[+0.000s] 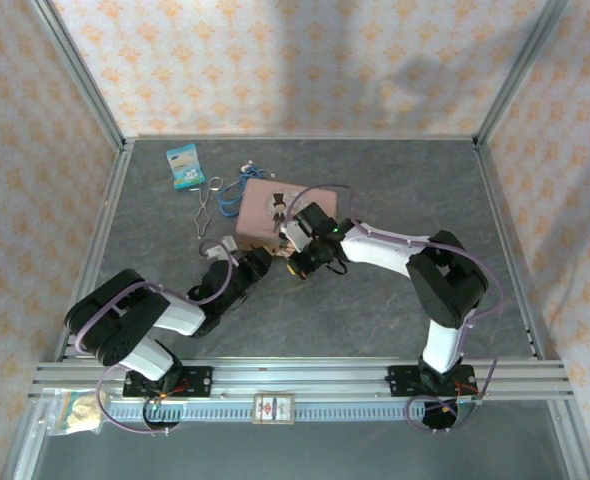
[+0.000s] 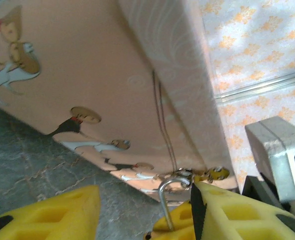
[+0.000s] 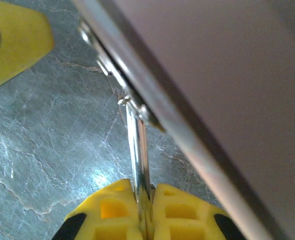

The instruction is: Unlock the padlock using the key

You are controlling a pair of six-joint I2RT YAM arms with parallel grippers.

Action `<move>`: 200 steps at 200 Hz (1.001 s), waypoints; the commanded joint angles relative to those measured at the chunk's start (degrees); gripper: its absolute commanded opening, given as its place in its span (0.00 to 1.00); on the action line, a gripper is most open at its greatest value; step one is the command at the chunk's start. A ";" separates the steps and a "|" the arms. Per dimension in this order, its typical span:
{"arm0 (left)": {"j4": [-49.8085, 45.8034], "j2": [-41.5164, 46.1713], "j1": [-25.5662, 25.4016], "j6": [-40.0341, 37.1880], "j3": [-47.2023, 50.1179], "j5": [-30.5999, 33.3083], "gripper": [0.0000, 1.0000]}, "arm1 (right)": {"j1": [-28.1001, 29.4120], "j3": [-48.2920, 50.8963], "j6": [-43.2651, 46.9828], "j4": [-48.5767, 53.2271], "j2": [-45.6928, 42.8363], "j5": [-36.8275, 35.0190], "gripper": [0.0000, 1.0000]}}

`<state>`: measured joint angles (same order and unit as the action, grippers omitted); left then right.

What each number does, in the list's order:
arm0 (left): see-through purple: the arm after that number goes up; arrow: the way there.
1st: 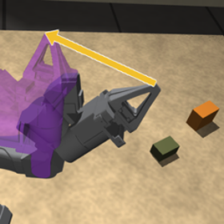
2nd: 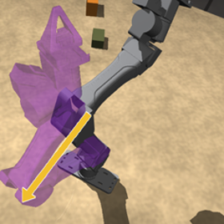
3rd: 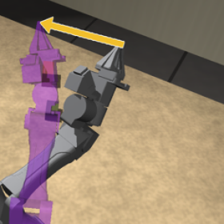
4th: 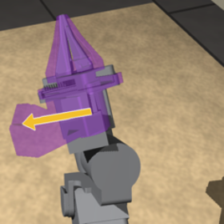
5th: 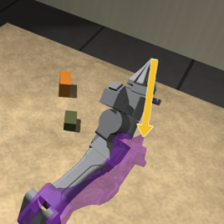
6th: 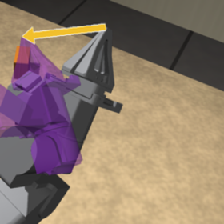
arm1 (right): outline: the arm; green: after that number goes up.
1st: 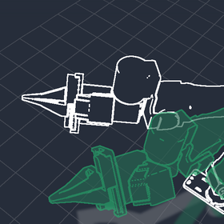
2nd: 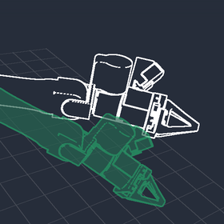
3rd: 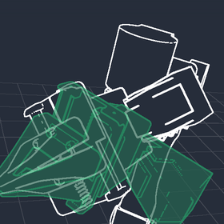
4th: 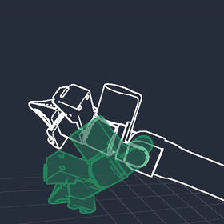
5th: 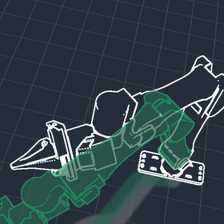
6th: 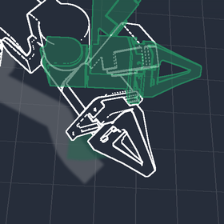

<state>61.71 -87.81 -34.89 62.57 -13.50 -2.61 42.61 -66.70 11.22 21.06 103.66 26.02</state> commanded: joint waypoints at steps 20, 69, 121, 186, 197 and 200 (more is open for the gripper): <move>5.98 -1.49 -0.60 1.88 -1.53 2.23 0.52 | 0.36 2.86 -4.94 -4.64 -0.31 -3.62 0.01; 3.63 0.79 -0.53 1.77 -0.94 3.56 0.54 | 1.94 6.02 -5.84 -9.16 -2.52 -10.11 0.24; 1.47 3.89 -0.50 1.29 -0.50 5.30 0.57 | 2.13 8.44 -7.22 -11.00 -7.59 -12.58 0.46; -1.69 7.37 -0.09 0.19 0.05 6.32 0.59 | 2.13 17.44 -13.68 -16.95 -14.21 -12.06 0.50; -1.96 7.88 -0.09 0.11 0.27 6.49 0.59 | 2.17 18.72 -15.53 -18.47 -14.48 -12.46 0.50; -2.09 7.98 -0.05 0.10 0.31 6.55 0.59 | 2.21 19.12 -15.93 -18.89 -14.48 -12.55 0.49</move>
<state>61.45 -81.41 -34.89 63.55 -14.09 2.22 44.60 -50.11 0.12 6.48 90.85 15.66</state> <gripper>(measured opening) 0.589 0.500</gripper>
